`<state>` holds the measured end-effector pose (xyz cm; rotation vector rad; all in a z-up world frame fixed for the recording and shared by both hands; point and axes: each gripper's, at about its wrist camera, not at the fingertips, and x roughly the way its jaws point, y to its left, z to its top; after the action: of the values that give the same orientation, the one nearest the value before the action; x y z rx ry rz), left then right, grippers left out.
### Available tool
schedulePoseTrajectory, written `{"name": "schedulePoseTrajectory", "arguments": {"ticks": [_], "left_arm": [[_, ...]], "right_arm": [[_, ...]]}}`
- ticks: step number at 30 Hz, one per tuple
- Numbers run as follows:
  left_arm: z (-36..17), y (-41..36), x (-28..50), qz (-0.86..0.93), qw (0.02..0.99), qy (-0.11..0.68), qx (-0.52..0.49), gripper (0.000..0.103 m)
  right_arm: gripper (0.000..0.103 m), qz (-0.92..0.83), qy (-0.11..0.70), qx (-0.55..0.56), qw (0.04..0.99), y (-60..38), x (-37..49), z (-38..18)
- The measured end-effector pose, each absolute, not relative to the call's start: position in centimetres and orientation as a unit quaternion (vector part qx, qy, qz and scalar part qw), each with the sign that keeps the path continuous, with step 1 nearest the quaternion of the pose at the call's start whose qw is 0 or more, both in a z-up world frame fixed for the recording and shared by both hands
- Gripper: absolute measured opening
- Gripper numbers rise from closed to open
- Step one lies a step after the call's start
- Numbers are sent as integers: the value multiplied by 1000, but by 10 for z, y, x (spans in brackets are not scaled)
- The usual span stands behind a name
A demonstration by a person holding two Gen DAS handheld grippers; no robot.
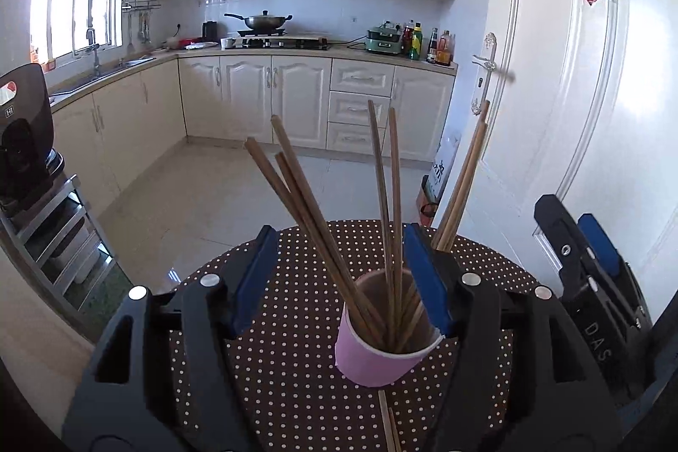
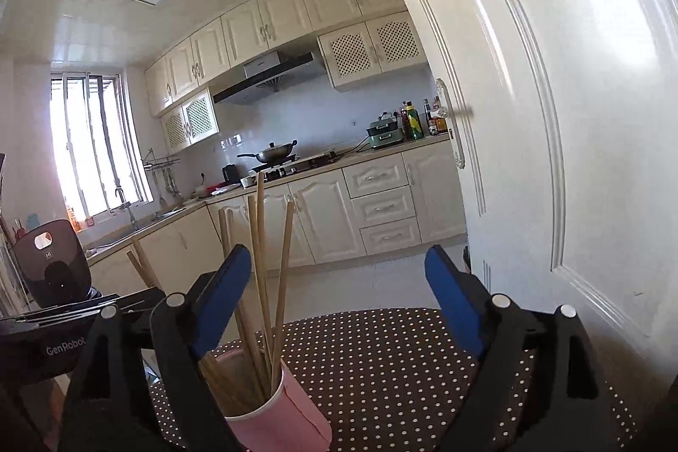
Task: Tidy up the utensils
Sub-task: 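Open both grippers and raise them away from the pink cup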
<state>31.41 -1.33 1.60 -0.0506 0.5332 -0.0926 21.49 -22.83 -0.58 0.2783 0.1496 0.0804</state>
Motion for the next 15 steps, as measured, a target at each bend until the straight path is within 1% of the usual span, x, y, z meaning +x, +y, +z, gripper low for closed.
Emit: {"name": "schedulePoseTrajectory", "arguments": {"ticks": [3, 5, 7, 9, 11, 15], "left_arm": [[12, -13, 308, -45, 962, 267, -24, 62], [11, -12, 305, -44, 962, 268, -22, 62], [9, -11, 301, -45, 962, 269, -20, 62], [8, -11, 298, -44, 962, 270, -18, 62], [7, -11, 295, -43, 962, 271, -15, 66], [4, -9, 288, -42, 961, 272, -14, 67]], "right_arm": [[84, 35, 81, 131, 987, -229, 211, -6], [90, 30, 76, 130, 988, -230, 206, -6], [93, 24, 71, 123, 990, -231, 200, -5], [95, 19, 70, 115, 991, -230, 196, -5], [95, 19, 72, 113, 991, -231, 192, -4], [95, 22, 91, 109, 990, -230, 189, -6]]}}
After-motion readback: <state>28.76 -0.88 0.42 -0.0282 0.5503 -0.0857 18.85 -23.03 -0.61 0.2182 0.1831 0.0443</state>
